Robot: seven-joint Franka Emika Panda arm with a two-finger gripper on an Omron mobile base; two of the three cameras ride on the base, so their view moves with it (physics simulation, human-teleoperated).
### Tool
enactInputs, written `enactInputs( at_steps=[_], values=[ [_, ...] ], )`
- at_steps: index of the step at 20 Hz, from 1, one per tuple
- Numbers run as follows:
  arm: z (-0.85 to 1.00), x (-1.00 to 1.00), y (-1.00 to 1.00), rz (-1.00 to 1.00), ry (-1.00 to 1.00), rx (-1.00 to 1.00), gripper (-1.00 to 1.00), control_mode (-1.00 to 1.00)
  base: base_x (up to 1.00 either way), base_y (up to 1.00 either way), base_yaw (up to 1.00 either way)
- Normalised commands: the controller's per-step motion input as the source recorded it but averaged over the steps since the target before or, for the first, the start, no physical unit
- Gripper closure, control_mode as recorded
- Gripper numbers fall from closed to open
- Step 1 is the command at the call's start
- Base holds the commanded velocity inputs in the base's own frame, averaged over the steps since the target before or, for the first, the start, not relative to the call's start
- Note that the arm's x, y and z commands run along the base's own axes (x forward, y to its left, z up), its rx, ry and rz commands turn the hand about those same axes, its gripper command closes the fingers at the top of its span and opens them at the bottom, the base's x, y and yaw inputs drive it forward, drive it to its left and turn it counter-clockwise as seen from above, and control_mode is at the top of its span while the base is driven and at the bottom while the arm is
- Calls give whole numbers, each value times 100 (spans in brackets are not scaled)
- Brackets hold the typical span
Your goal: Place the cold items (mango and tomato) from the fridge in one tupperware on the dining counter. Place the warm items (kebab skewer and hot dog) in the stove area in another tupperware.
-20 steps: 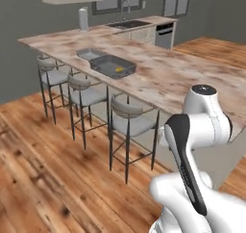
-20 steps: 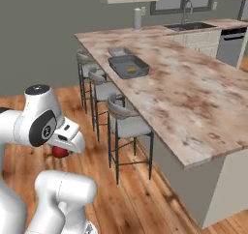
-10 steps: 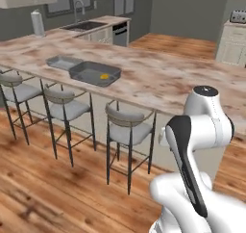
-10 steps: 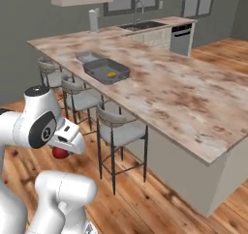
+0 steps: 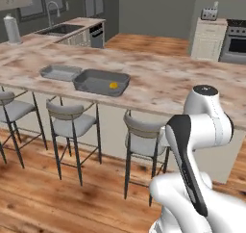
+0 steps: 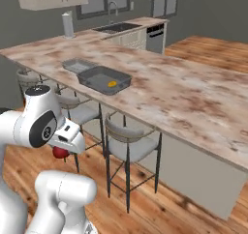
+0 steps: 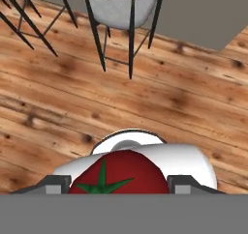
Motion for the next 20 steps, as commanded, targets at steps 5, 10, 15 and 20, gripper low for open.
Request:
enactInputs(
  at_steps=[5,10,15,20],
  values=[
    [0,0,0,0,0,0,100,100,47,100,-45],
    [0,0,0,0,0,0,100,100,47,100,-46],
    [0,0,0,0,0,0,100,100,53,100,-42],
    [0,0,0,0,0,0,100,100,69,83,-18]
  ],
)
